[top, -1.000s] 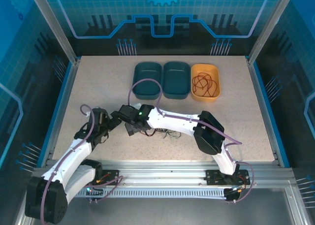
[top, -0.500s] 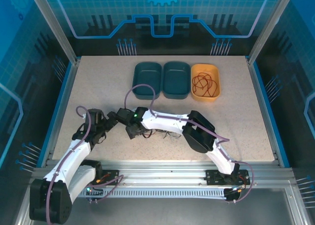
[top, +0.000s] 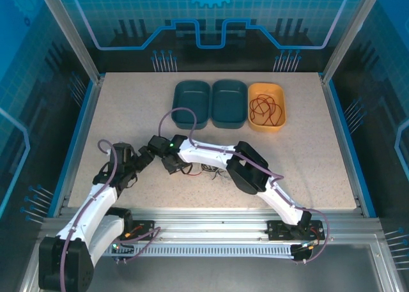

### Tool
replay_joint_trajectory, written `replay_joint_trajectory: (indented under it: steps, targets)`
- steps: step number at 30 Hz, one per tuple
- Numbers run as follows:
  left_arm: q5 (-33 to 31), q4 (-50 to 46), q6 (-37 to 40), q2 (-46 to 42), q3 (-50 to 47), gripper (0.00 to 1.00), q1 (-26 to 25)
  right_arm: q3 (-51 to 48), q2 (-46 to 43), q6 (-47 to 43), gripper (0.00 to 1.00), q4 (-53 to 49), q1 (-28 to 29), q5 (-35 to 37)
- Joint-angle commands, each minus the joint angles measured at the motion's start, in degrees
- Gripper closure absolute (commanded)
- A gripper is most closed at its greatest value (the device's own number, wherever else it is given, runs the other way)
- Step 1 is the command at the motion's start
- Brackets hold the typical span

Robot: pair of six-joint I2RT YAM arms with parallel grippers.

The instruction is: Untangle the cables

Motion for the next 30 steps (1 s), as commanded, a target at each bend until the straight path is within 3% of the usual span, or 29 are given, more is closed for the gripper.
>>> replay_joint_trajectory:
  steps: [1,7,11,30]
  targets:
    - [1.1,-1.1,1.0,-0.6,-0.8,0.01,0.8,1.9,4.2,-0.1,0.6,-2.3,-0.6,1.2]
    - [1.2,-0.7,1.3,-0.9,-1.1,0.01,0.7,-0.1,3.1,0.2,0.8,-1.3,-0.2,-0.3]
    - [1.3,-0.1,1.5,-0.6,-1.5,0.01,0.7,-3.1,0.6,-1.8,1.0,2.3,0.5,-2.0]
    - [4.4,2.5,3.7,-0.8,-1.2,0.01,0.8,-22.3,-29.3,-10.7,1.0,24.3,3.2,-6.1]
